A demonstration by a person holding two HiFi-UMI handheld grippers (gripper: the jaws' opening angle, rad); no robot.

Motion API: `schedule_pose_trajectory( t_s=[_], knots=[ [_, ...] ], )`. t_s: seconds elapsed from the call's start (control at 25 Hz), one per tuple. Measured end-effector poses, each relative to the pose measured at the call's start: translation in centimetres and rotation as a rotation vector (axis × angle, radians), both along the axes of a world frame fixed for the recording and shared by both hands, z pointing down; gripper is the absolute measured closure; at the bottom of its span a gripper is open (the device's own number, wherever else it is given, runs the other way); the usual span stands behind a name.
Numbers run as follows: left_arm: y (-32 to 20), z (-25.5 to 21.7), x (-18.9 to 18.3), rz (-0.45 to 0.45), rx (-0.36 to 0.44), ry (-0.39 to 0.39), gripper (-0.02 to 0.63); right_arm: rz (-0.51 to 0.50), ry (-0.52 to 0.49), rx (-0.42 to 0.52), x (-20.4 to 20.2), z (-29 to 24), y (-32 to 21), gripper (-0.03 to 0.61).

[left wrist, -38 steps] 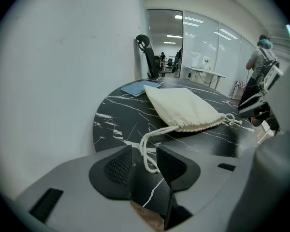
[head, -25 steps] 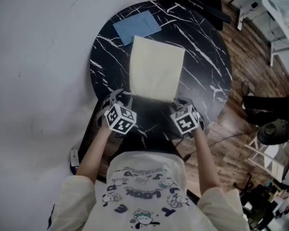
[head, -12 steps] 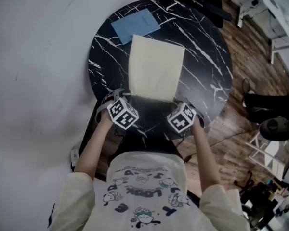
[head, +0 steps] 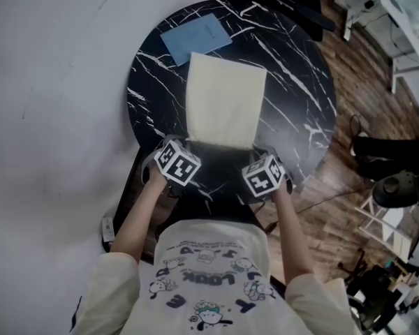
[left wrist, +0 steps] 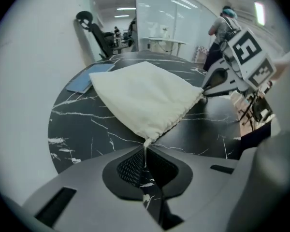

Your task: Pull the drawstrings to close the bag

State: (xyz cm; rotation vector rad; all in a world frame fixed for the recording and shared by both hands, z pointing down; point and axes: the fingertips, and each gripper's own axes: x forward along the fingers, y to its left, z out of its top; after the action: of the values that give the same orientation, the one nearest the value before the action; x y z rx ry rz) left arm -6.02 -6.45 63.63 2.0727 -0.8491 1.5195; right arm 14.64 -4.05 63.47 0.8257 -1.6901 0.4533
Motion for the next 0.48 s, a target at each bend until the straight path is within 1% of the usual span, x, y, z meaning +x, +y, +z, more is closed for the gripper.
schedule_pose_trajectory(
  t_s=[0.12,0.28,0.4,0.48],
  knots=[
    [-0.1,-0.2,-0.3,-0.135,-0.009,0.031,0.568,0.069,0.007,0.028,0.3,-0.1,0.2,0.558],
    [-0.3,-0.3,-0.8,-0.284,0.017,0.029,0.568,0.157,0.015,0.101,0.5,-0.9,-0.4,0.560],
    [-0.2,-0.5,-0.8,-0.424,0.009,0.081,0.570,0.284,-0.017,0.136,1.1,-1.6,-0.7,0.560],
    [-0.3,-0.7,-0.8,-0.506,0.009,0.120,0.571,0.393,-0.074,0.144,1.4,-2.0,-0.8,0.561]
  ],
)
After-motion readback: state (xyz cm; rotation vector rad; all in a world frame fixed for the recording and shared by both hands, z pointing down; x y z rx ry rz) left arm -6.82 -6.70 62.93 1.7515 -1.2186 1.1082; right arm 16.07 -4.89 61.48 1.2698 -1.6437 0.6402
